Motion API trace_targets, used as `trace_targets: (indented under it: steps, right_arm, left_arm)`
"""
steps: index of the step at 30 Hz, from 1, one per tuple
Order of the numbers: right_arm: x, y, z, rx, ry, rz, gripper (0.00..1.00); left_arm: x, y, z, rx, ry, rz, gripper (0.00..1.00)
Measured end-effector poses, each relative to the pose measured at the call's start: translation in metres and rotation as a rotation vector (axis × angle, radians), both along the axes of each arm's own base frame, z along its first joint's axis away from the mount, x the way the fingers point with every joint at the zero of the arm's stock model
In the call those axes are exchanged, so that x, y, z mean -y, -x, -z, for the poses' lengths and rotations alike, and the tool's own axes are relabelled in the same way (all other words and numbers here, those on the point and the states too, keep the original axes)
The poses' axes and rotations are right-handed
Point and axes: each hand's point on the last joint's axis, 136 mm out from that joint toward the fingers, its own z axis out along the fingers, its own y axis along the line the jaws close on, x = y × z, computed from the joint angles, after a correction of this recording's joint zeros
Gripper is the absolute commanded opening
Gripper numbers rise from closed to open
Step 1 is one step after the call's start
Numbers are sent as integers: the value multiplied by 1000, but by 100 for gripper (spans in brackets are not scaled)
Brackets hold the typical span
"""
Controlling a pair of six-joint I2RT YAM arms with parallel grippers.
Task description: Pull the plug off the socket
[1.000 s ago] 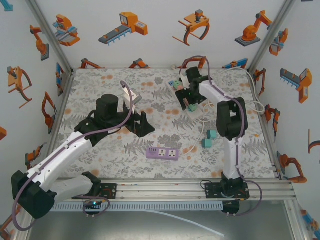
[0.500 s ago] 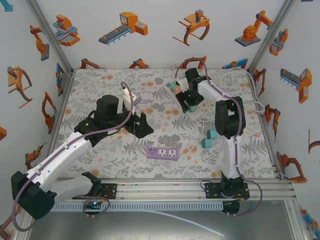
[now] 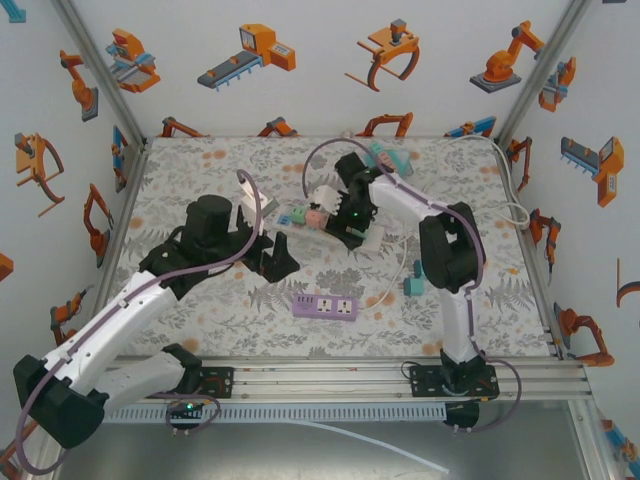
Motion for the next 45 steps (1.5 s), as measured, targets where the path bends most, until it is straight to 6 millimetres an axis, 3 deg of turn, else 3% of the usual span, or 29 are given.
trace_targets:
  steps: [9, 13, 20, 25, 28, 33, 39, 45]
  right_arm:
    - [-25, 76, 0, -32, -10, -238, 50]
    - [-32, 98, 2, -43, -31, -273, 54]
    - [-32, 104, 15, -38, -48, -246, 69]
    - [-32, 103, 8, -13, -69, -230, 75]
    - [-32, 106, -4, 18, -103, -226, 77]
    - [-34, 114, -51, 92, -211, -246, 78]
    - [-34, 116, -89, 151, -315, -251, 72]
    - [-14, 114, -118, 192, -486, -154, 68]
  left_arm:
    - [-22, 5, 0, 50, -14, -76, 97]
    - [-26, 5, 2, 55, -17, -101, 97]
    - [-25, 1, 9, 33, -30, -112, 97]
    - [-22, -5, 17, 19, -46, -117, 97]
    - [-23, -8, 16, 30, -46, -129, 97]
    - [-28, -14, 4, 82, -33, -174, 97]
    - [-43, -27, 2, 111, -55, -268, 97]
    - [-80, -56, 12, 6, -18, -479, 97]
